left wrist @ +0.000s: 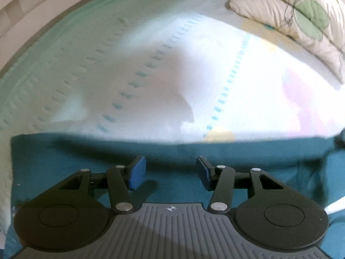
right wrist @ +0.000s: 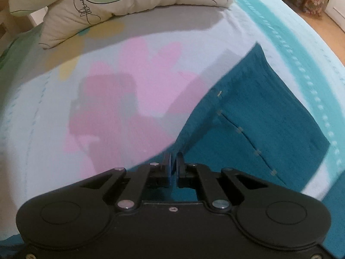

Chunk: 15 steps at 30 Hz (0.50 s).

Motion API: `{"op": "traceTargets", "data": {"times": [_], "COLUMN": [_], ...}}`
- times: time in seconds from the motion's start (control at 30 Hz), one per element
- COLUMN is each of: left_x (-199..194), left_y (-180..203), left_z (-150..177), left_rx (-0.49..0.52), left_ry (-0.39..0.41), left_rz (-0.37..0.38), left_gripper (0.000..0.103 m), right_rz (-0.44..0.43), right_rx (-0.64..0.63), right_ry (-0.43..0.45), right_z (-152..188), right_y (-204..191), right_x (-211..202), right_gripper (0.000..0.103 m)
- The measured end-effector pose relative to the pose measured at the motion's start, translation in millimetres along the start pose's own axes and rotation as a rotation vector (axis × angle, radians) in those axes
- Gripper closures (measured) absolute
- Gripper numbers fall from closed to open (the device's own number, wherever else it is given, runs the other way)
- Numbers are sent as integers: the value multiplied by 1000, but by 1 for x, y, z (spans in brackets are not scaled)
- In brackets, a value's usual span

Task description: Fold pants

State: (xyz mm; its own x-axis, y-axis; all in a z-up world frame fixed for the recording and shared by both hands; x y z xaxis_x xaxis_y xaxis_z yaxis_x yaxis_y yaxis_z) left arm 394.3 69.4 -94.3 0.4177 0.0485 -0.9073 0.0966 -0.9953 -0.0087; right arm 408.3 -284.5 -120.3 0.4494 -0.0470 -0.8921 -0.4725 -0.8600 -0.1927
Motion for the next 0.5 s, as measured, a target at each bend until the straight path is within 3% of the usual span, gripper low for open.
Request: {"op": "traceTargets", "data": {"times": [0.5], "left_x": [10], "left_y": [11], "left_z": [6], "left_rx": [-88], "left_ry": [-54], "left_rz": [55], "left_gripper": [52], "right_rz": [-87], "right_rx": [4], "right_ry": [8], "right_z": [-12], "right_y": [0], "right_x": [1], "right_gripper": [95]}}
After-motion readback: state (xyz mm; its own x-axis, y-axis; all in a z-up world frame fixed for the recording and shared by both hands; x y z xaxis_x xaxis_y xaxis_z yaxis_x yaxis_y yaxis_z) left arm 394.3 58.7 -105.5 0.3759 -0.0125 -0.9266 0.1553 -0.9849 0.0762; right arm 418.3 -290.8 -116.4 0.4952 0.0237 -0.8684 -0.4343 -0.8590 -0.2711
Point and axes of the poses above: each gripper's, at about its wrist camera, not at the fingertips, and x roughly the way its jaws point, y to its right, z to its underside, the point moved 9 cm from there along x, roughly the way its jaws point, and after that the axes turned 3 degrees about -z, right-handed, at the moved point
